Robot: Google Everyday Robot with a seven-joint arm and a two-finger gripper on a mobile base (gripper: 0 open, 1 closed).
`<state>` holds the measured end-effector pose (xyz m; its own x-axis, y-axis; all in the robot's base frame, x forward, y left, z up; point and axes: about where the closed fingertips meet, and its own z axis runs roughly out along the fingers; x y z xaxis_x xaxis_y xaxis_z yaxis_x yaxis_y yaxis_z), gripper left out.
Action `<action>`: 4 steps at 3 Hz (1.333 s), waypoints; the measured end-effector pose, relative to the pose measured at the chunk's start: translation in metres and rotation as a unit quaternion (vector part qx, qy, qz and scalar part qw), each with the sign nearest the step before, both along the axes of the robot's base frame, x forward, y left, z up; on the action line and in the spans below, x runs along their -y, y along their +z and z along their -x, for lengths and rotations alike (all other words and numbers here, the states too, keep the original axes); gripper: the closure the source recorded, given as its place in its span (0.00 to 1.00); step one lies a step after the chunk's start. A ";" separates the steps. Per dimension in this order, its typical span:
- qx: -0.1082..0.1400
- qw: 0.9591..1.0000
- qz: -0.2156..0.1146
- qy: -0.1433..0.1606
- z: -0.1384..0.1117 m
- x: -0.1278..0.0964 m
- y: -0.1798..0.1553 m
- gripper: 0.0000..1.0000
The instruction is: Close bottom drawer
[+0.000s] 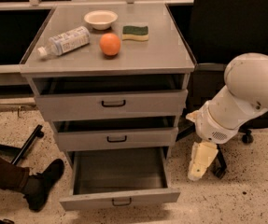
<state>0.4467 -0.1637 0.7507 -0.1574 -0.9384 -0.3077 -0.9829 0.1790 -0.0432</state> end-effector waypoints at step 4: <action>-0.102 0.974 -0.141 0.144 0.034 -0.114 -0.215 0.00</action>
Offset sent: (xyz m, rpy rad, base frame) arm -0.0269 0.0871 -0.1976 0.1422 0.1929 0.1980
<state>0.4130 -0.0496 0.5357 0.0156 -0.8358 -0.5488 -0.9770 -0.1295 0.1695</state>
